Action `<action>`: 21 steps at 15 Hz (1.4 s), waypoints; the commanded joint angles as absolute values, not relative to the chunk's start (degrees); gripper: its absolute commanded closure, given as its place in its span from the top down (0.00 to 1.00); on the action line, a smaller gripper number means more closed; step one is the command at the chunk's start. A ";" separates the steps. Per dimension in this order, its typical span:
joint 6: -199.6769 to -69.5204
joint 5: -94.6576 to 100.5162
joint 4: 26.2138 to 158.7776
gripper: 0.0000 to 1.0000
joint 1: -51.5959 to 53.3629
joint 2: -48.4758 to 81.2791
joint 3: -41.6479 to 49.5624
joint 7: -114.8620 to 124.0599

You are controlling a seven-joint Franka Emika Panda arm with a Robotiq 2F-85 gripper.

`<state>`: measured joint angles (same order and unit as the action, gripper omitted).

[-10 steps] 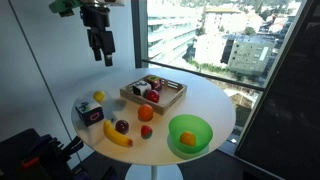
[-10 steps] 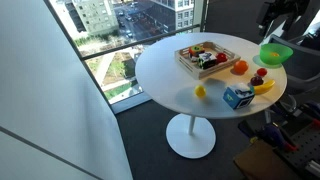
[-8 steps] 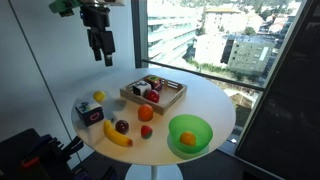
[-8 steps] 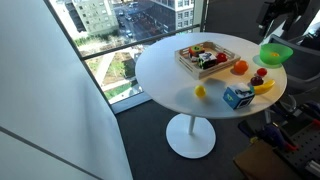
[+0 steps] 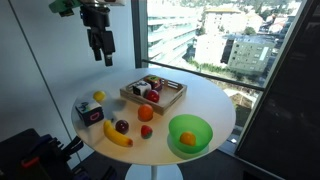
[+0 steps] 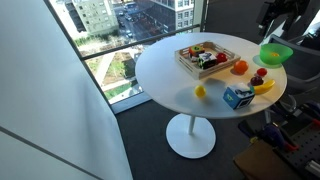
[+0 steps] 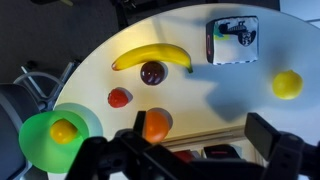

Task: Move the toy peach from the bowl to the table

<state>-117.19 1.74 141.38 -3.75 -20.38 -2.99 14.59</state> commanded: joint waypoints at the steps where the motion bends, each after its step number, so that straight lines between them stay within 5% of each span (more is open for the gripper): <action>1: -117.09 1.89 141.31 1.00 -3.34 -20.36 -2.59 14.69; 21: -118.84 4.30 135.02 1.00 -6.19 -12.84 0.57 17.19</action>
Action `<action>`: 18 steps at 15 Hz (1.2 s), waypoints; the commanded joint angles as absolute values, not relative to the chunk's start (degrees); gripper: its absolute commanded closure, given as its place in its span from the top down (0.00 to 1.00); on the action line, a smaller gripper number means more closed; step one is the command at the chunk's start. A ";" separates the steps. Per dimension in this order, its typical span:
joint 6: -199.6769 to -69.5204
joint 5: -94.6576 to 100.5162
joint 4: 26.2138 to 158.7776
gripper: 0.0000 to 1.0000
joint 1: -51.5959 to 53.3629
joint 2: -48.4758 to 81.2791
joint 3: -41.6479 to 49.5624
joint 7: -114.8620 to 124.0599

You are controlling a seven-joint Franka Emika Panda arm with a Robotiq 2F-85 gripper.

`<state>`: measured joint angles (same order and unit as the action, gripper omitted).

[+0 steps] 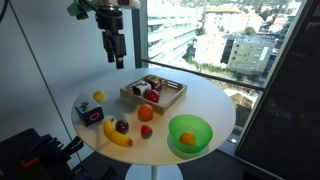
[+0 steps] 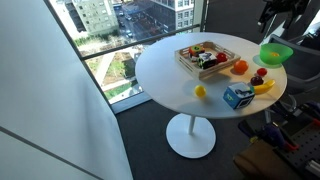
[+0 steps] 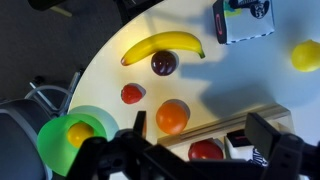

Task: Move the toy peach from the bowl to the table

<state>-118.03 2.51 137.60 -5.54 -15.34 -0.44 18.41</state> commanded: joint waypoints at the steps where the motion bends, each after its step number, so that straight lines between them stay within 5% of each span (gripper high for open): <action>1: -119.32 4.77 134.52 1.00 -6.34 -12.16 1.05 16.57; 18: -122.61 5.59 128.07 1.00 -7.70 -3.58 8.00 2.51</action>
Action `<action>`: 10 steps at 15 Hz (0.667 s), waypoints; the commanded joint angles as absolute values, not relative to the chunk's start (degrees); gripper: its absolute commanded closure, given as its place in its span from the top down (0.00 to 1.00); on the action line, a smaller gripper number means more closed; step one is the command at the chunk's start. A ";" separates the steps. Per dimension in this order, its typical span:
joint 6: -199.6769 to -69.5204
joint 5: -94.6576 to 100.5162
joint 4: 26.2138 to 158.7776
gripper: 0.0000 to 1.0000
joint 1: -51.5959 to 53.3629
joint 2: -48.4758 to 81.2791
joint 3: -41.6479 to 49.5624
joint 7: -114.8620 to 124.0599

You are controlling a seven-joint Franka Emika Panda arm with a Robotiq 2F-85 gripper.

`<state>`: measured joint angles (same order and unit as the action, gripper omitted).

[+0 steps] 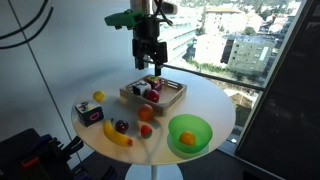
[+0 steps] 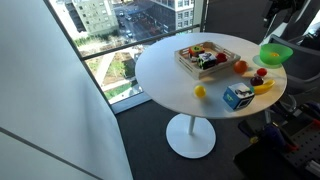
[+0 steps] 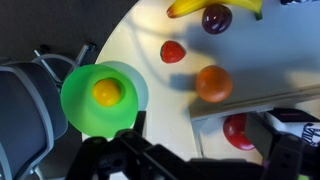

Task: Move the toy peach from the bowl to the table

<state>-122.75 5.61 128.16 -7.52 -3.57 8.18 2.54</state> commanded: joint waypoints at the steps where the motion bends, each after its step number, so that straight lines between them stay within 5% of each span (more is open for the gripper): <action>1: -122.61 5.59 127.84 1.00 -7.71 -3.30 8.06 2.50; 10: -122.28 5.63 127.34 1.00 -7.79 -2.89 8.17 2.50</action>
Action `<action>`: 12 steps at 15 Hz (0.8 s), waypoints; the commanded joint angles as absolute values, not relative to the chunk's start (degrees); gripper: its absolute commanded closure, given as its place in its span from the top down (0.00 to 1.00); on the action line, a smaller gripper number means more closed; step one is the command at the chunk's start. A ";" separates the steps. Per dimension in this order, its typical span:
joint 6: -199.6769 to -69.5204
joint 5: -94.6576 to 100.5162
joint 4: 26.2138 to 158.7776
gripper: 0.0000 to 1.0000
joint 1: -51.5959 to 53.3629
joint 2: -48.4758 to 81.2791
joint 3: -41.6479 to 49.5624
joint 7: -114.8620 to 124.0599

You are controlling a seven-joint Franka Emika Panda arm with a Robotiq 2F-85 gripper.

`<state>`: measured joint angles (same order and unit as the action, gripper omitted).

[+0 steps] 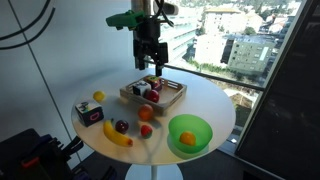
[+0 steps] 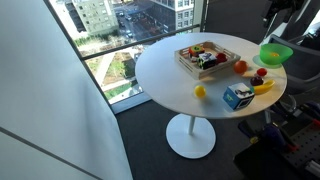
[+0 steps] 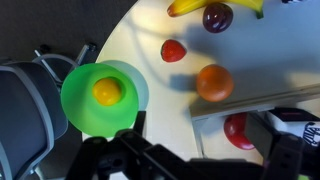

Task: Move the toy peach from the bowl to the table

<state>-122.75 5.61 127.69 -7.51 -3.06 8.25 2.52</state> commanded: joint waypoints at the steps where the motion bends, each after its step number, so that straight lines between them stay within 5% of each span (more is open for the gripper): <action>1: -122.12 5.68 127.11 1.00 -7.96 -2.64 8.34 2.52; 12: -122.73 4.78 124.53 1.00 -10.74 1.15 11.32 1.60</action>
<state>-122.74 5.59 126.82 -9.81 -0.81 10.71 2.60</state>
